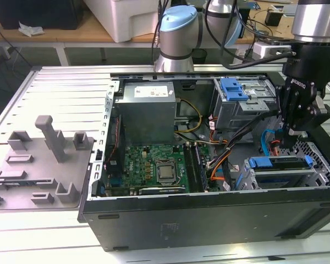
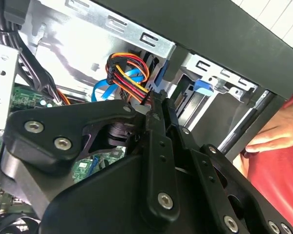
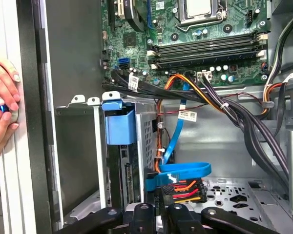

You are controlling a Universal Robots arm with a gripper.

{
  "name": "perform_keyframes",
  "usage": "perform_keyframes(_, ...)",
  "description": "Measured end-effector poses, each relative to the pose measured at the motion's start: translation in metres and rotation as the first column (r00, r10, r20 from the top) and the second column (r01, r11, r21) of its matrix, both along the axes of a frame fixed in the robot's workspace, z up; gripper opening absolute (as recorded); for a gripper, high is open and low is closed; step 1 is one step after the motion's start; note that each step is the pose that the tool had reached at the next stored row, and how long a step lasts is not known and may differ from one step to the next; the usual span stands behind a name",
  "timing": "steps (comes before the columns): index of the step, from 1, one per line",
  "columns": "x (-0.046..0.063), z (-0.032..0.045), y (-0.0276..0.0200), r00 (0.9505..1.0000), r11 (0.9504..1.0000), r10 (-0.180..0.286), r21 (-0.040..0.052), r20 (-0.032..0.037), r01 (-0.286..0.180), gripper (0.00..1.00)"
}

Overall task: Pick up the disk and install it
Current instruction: 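Insert the first disk wire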

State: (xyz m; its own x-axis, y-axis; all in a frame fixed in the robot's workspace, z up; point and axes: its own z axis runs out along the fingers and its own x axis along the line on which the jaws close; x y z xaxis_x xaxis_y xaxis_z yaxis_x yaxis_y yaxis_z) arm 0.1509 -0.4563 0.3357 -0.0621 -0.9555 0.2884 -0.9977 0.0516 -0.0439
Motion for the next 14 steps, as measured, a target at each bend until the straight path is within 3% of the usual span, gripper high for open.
perform_keyframes(3, 0.000, 0.0014, -0.0044, 1.0000, 1.0000, 0.000, 0.0070, 0.0044, 0.000, 0.17)
perform_keyframes(6, -0.001, 0.0036, -0.0104, 0.9998, 0.9998, 0.000, 0.0188, 0.0187, 0.000, 0.17)
perform_keyframes(11, -0.005, 0.0051, -0.0153, 0.9990, 0.9994, -0.001, 0.0358, 0.0457, -0.001, 0.17)
perform_keyframes(14, -0.008, 0.0051, -0.0179, 0.9988, 0.9991, -0.001, 0.0430, 0.0497, -0.001, 0.17)
